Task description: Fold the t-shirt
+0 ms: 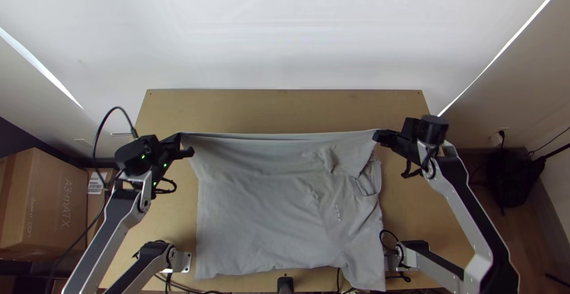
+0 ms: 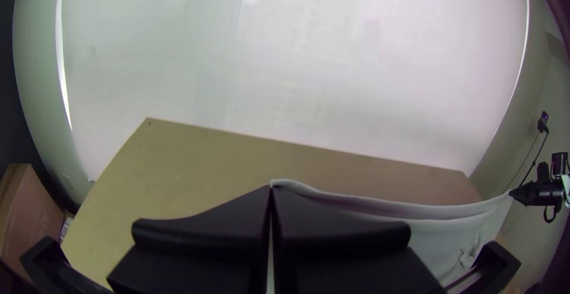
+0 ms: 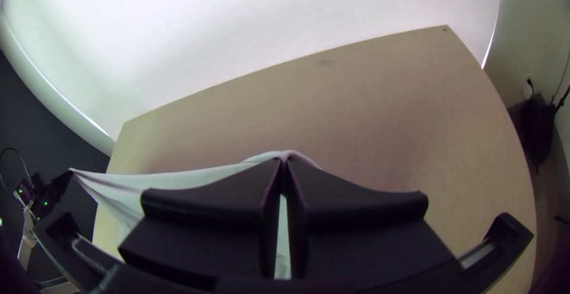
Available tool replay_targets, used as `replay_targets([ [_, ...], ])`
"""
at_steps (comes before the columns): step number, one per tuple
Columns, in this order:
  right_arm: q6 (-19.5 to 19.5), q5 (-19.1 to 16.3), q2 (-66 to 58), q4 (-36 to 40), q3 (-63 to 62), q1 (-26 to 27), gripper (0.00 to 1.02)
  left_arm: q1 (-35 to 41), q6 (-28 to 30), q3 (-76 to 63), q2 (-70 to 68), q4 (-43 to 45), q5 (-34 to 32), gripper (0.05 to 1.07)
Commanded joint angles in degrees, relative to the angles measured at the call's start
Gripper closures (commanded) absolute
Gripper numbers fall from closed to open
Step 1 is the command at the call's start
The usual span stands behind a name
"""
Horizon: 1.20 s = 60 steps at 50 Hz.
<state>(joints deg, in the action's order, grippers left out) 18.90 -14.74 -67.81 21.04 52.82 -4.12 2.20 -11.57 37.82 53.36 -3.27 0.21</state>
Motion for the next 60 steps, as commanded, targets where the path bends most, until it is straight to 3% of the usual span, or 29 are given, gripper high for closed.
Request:
replay_targets([
  [1, 1.06, 0.77, -7.77, -1.17, 5.63, 0.34, 1.0, -0.7, -0.56, 4.45, 8.34, 2.48, -0.03, 1.05],
  [15, 0.62, 0.86, -26.14, -1.17, 18.9, 0.78, 1.0, -1.49, 1.11, 13.42, 27.06, 7.93, -0.21, 1.05],
  [34, -0.35, 1.03, -42.32, 0.5, 33.67, 2.63, 1.0, -2.9, 1.2, 28.09, 45.95, 8.01, -0.21, 1.05],
  [49, -0.88, 2.0, -54.88, 5.68, 48.78, 3.15, 1.0, -3.08, 1.11, 39.26, 57.38, 6.96, 0.06, 1.05],
  [60, -0.7, 2.26, -63.85, 13.68, 64.43, 3.5, 1.0, -3.34, 0.06, 48.49, 62.92, 1.51, 0.5, 1.05],
])
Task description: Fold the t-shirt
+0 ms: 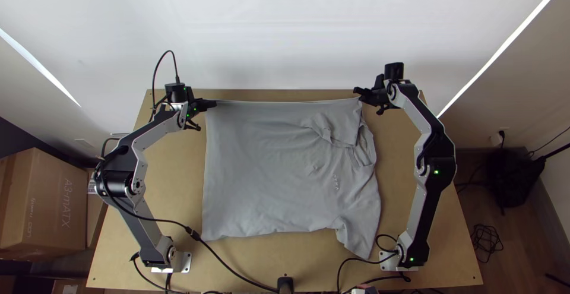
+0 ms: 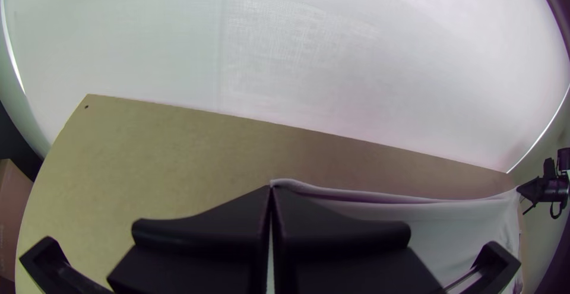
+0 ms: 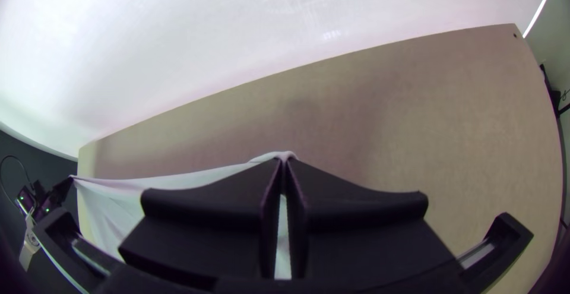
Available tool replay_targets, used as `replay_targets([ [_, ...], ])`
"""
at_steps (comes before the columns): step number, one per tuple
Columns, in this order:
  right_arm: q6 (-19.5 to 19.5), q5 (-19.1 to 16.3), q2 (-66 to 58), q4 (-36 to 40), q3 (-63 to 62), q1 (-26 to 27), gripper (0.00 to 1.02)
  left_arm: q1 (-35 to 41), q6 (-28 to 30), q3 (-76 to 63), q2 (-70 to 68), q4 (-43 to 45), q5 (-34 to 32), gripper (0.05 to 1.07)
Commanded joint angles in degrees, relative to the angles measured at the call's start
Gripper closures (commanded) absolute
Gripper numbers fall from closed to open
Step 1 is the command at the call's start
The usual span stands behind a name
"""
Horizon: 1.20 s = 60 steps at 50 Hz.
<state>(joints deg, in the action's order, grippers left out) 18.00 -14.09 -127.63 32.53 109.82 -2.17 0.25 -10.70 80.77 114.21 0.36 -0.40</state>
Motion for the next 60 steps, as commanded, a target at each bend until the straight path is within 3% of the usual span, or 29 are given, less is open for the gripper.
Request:
replay_targets([
  [1, 0.19, 1.61, -4.99, 3.33, 9.27, 1.56, 1.0, -1.39, -0.9, 6.77, 2.51, -3.44, 1.02, 1.05],
  [8, 0.46, 1.52, -10.35, 11.94, 22.1, 1.65, 1.0, -2.1, -2.4, 15.03, 5.14, -13.37, 1.11, 1.05],
  [21, 1.25, 1.52, -7.72, 15.45, 20.79, 1.03, 1.0, -2.27, -3.36, 16.87, 1.71, -21.01, 0.67, 1.05],
  [33, 0.55, 1.61, -4.55, 24.07, 17.27, 0.5, 1.0, -1.66, -4.33, 7.38, -4.88, -19.96, 0.14, 1.05],
  [60, -0.95, 1.69, 8.98, 19.85, -5.49, -0.46, 1.0, 1.51, -7.93, -12.48, -13.75, -11.79, 0.14, 1.05],
])
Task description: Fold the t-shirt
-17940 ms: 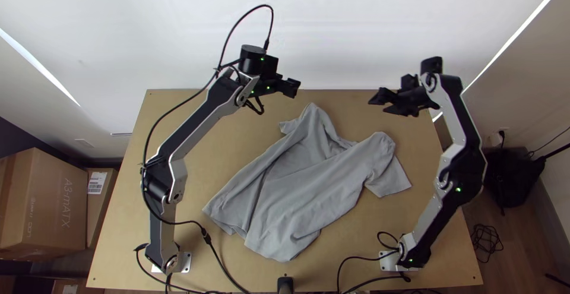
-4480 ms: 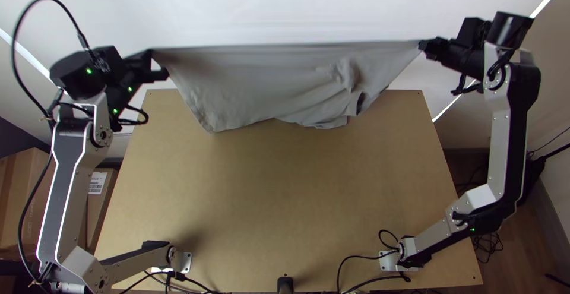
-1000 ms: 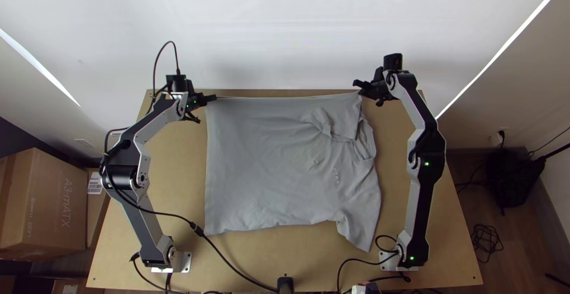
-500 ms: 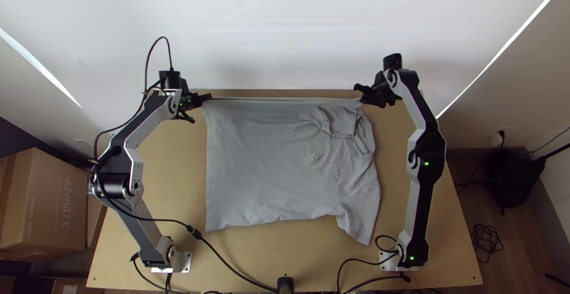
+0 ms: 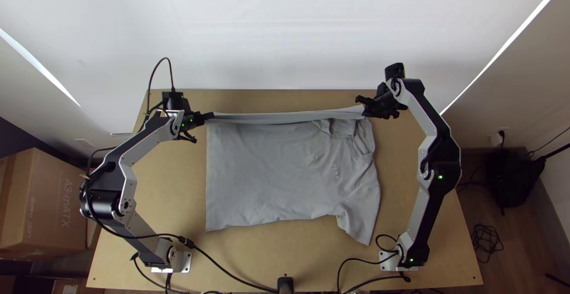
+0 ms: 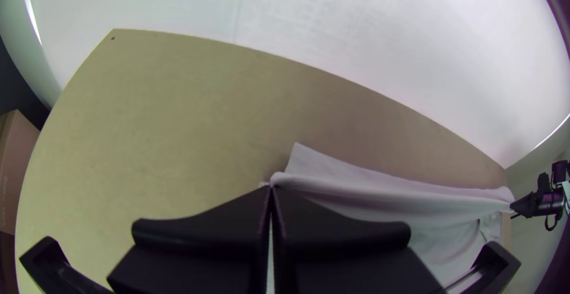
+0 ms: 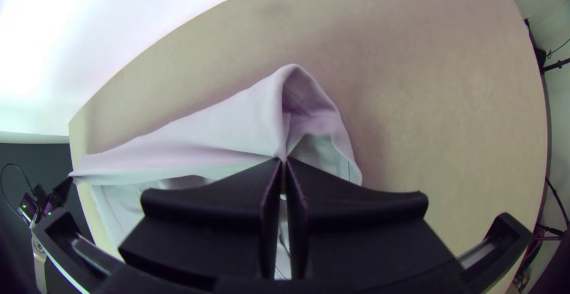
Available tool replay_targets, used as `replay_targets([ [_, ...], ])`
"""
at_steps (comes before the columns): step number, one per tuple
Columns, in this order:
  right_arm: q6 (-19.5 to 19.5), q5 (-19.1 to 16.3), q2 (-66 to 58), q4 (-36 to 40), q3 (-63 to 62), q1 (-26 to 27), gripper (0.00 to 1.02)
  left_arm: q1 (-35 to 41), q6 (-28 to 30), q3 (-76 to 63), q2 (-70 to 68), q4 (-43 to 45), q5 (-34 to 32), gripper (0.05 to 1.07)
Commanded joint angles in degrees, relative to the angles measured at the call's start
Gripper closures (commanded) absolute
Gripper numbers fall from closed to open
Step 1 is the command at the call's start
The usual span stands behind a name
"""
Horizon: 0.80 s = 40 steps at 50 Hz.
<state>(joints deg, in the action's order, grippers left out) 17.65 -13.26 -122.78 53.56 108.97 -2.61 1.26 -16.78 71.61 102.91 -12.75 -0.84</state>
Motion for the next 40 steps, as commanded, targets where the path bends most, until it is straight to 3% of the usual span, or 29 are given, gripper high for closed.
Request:
replay_targets([
  [1, -0.6, 0.86, 4.74, -1.62, -5.61, -0.11, 1.0, 0.59, -2.03, -3.76, -2.54, 1.5, 0.58, 1.05],
  [17, -0.86, 0.86, 11.25, -9.18, -20.81, -0.82, 1.0, 2.43, -3.53, -11.15, -5.62, 5.46, 0.67, 1.05],
  [40, -0.77, 1.04, 14.32, -14.1, -28.2, -0.55, 1.0, 2.96, -3.7, -18.09, -8.69, 7.3, 1.28, 1.05],
])
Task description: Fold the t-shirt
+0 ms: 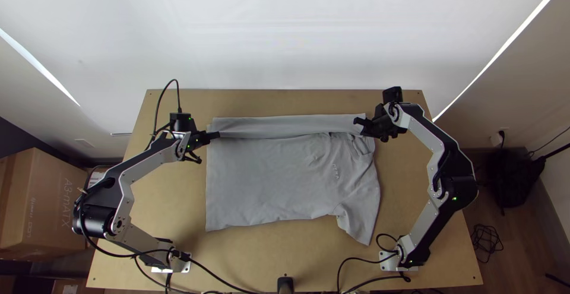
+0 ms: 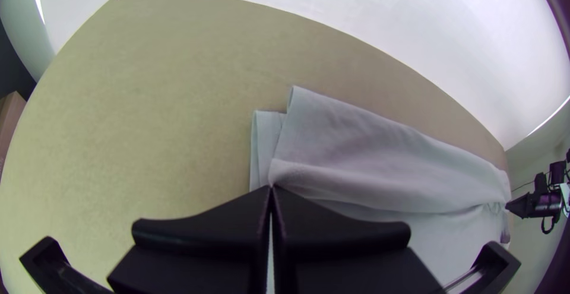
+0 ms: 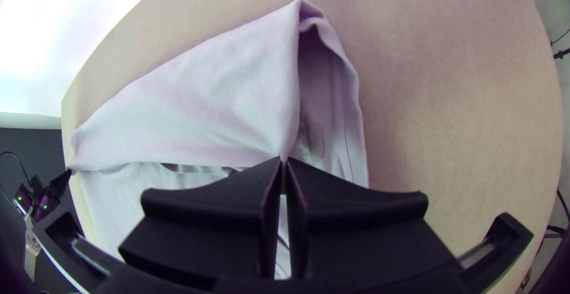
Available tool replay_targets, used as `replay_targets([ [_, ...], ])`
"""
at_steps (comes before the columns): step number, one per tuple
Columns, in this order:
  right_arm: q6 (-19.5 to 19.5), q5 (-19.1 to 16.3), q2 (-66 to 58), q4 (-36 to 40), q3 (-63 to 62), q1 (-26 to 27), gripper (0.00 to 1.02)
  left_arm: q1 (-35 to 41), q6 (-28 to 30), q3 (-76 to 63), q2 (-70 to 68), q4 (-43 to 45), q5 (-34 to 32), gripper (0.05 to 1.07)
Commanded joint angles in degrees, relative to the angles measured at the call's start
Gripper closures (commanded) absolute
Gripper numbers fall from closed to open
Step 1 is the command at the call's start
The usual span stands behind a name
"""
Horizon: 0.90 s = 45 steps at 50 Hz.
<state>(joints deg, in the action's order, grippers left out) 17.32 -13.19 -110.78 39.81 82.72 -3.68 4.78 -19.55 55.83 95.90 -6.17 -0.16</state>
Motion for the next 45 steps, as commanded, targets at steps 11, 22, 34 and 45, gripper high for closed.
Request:
replay_targets([
  [11, -1.33, 8.53, 7.25, 0.18, -3.44, 1.75, 0.08, -1.26, 1.53, -3.89, -5.46, -4.11, 0.78, 0.14],
  [22, -1.24, 5.98, 17.79, 5.54, -4.85, 4.03, 0.08, -4.07, 2.5, -6.79, -14.16, -4.64, 0.25, 0.11],
  [34, -0.71, -3.77, 30.19, 20.74, -7.48, 7.11, 0.04, -5.74, 5.58, -7.41, -28.22, -11.76, -1.51, 0.11],
  [45, -6.25, -8.08, 35.55, 33.4, -15.57, 9.04, 0.04, -5.65, 6.46, -5.91, -38.07, -18.7, -1.51, 0.11],
])
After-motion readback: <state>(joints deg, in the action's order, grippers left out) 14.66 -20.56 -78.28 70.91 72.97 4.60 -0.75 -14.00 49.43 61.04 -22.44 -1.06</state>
